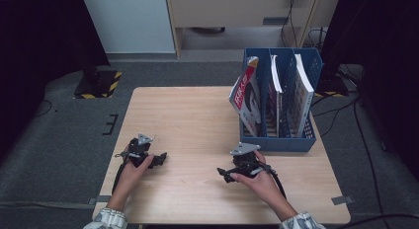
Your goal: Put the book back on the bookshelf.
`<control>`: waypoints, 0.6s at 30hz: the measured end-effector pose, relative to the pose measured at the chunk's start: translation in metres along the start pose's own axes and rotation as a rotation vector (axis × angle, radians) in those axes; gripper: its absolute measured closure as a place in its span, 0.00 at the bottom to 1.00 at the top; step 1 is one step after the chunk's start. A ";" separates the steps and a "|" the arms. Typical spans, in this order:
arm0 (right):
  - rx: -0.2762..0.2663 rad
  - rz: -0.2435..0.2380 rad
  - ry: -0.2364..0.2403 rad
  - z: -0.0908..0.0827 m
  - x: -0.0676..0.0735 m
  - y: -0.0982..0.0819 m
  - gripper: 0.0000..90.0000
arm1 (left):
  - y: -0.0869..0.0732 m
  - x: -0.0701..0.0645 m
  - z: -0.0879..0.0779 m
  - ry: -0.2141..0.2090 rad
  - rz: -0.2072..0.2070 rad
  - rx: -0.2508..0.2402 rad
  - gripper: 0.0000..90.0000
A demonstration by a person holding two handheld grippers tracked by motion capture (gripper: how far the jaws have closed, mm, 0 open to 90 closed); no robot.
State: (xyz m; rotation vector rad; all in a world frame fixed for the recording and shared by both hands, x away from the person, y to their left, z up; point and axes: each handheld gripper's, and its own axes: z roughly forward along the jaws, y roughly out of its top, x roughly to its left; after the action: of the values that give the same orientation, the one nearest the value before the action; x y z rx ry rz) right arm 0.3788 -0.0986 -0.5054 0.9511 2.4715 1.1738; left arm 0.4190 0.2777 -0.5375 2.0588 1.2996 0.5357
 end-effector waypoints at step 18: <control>0.046 0.048 -0.021 0.046 -0.004 0.006 0.09 | 0.000 0.000 0.000 -0.003 0.000 0.001 0.00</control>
State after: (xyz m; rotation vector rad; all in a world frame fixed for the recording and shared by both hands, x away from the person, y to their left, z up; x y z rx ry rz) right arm 0.4061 -0.0712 -0.5312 1.0349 2.4825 1.1197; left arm 0.4194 0.2776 -0.5376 2.0596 1.2979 0.5321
